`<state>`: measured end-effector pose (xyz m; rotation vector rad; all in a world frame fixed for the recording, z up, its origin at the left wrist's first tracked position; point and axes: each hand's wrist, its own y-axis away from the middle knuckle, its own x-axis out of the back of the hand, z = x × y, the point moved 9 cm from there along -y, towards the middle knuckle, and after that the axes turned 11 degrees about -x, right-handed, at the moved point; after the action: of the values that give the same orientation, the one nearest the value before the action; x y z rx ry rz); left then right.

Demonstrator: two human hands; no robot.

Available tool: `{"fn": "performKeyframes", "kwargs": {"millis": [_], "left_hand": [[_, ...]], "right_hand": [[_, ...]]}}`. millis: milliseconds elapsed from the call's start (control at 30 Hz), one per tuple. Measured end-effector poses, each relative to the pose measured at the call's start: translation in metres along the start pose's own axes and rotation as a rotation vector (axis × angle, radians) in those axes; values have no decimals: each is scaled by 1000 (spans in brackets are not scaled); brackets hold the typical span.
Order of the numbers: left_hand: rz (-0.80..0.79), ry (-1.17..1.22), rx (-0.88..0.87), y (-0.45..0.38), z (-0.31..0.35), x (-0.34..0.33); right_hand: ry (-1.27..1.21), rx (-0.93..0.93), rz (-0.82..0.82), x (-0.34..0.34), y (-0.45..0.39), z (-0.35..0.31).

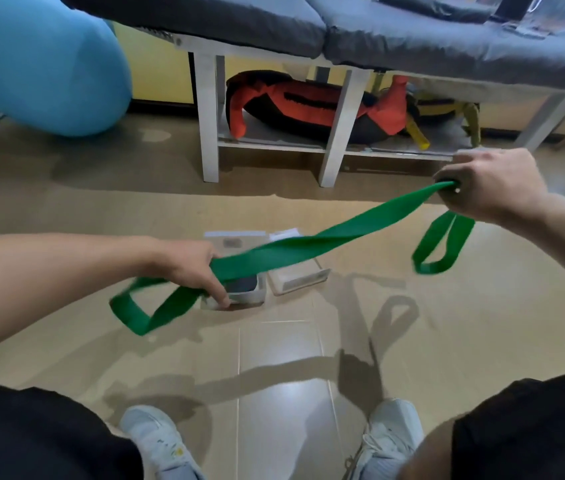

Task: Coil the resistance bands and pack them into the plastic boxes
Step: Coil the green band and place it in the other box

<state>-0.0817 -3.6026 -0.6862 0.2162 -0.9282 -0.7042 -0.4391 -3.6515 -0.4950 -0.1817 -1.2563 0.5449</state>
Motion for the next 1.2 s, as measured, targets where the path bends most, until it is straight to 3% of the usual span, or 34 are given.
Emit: {"fn": "performKeyframes", "kwargs": {"millis": [100,133,233,333,433,567,700,867,1033,1200], "left_hand": [[55,-79,10,-2,7,10],[78,-87,13,-3,8,12],[232,-143,5,-2,19,23],[307,-294,-11,-1,39,27],[224,-451,-70,-4,59,7],[200,-560,-129,-10,78,-21],[142,-426,-99,-19,80,-37],[143,-336,-145,-23,85,-42],[-74,-257,-200,-23,67,-50],[-122,-266,-219,-24,54,-34]], "right_hand": [[70,-97,-44,-7,-17,8],[109,-161,-167,-24,-22,15],[213,-271,-775,-86,9,18],[247,-226,-975,-112,44,2],[21,-144,-1177,-121,62,-55],[-408,57,-1118,-102,57,-157],[-617,108,-1078,-92,71,-213],[-811,37,-1079,-96,90,-229],[-813,100,-1009,-102,93,-229],[-949,72,-909,-99,84,-226]]}}
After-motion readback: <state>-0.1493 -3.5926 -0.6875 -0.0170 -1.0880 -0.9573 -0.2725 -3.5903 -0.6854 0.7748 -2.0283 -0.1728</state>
